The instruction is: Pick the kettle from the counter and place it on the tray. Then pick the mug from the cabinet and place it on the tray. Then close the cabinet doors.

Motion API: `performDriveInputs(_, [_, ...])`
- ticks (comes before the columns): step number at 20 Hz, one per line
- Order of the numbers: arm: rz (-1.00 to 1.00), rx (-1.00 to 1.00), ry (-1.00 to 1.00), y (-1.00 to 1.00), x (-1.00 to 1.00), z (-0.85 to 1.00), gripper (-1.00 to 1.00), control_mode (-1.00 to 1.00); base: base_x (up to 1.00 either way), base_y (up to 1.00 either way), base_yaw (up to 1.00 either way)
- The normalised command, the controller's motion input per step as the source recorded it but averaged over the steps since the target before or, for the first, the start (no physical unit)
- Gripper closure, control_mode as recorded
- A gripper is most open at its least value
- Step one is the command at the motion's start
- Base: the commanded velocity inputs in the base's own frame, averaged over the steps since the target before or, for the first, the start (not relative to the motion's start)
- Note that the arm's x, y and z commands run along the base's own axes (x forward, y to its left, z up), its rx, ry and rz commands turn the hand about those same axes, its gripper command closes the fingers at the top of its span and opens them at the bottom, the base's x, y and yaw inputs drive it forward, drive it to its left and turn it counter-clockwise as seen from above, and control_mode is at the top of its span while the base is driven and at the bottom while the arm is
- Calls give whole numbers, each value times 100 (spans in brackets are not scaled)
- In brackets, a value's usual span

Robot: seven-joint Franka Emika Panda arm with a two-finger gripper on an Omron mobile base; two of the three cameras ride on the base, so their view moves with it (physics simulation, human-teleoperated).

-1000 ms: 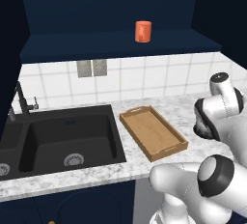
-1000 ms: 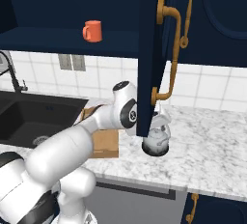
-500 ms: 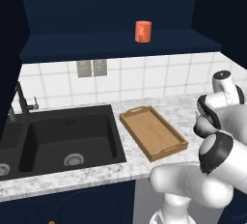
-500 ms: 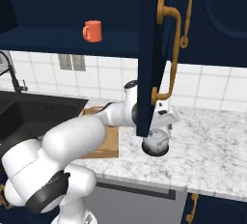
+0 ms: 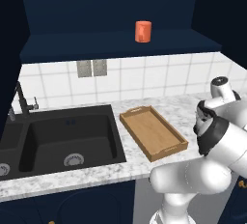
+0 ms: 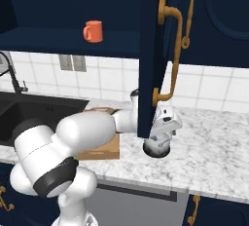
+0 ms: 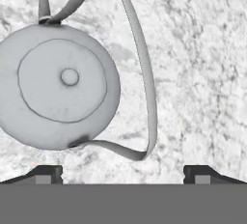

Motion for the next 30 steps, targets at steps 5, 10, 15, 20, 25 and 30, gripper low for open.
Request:
performDriveInputs(5, [0,4,0,-15,14,-8,-100,-100,0,0,0])
performDriveInputs(10, [0,3,0,-12,11,-7,-100,-100,0,0,0])
performDriveInputs(15, [0,1,0,-3,12,-9,-100,-100,0,0,0])
performDriveInputs(20, [0,1,0,0,17,-13,-100,-100,0,0,0])
performDriveInputs(25, [0,0,0,-3,18,-10,-100,-100,0,0,0])
performDriveInputs(30, [0,0,0,-1,6,-5,100,-100,0,0,0])
